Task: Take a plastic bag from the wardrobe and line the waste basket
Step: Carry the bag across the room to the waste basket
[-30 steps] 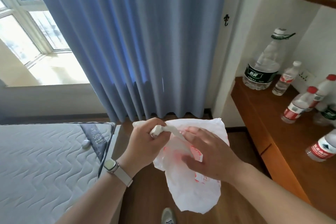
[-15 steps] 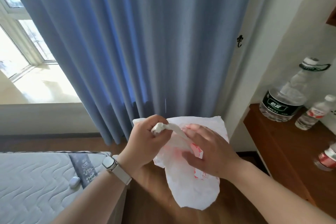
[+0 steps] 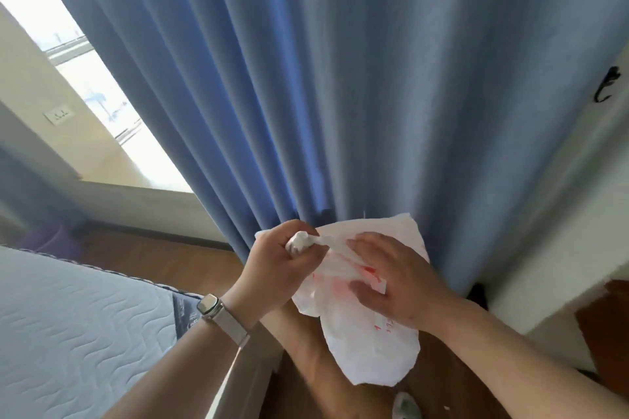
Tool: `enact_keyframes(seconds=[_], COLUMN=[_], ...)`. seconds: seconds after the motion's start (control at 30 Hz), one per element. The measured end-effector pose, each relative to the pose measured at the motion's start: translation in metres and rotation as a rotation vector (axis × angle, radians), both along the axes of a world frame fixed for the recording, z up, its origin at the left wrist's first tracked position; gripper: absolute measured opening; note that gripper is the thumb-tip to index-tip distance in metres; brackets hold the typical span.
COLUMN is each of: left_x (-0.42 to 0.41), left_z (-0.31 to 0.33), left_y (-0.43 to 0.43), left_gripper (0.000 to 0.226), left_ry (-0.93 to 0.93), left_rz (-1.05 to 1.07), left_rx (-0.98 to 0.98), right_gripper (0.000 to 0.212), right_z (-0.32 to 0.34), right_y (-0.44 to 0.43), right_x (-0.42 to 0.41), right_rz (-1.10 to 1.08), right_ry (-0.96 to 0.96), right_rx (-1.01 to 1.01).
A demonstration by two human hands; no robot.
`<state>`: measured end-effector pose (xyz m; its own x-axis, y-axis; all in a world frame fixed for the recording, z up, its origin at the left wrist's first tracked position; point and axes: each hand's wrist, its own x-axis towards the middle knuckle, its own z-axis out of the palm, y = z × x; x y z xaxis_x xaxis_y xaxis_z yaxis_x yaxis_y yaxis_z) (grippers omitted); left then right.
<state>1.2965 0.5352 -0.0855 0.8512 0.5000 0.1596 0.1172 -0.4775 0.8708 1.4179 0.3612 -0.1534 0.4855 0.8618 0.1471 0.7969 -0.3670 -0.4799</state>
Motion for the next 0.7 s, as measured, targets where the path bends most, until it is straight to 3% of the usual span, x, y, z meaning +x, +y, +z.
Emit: enact_keyframes(seconds=[0.23,0.53,0.7], left_x=[0.07,0.089,0.095], left_z=[0.011,0.002,-0.017], left_y=[0.022,0.076,0.125], left_gripper=[0.011,0.017,0.026], left_ry=[0.05,-0.017,-0.09], left_rz=[0.106,0.229,0.288], left_rx=[0.023,-0.002,-0.031], right_gripper=[0.062,0.075,0.06], right_z=[0.0,-0.005,-0.007], right_y=[0.049,0.121,0.179], right_x=[0.095,0.133,0.134], right_rz=[0.164,0.279,0.322], right_ry=[0.036,0.117,0.106], right_rx=[-0.046,-0.067,-0.151])
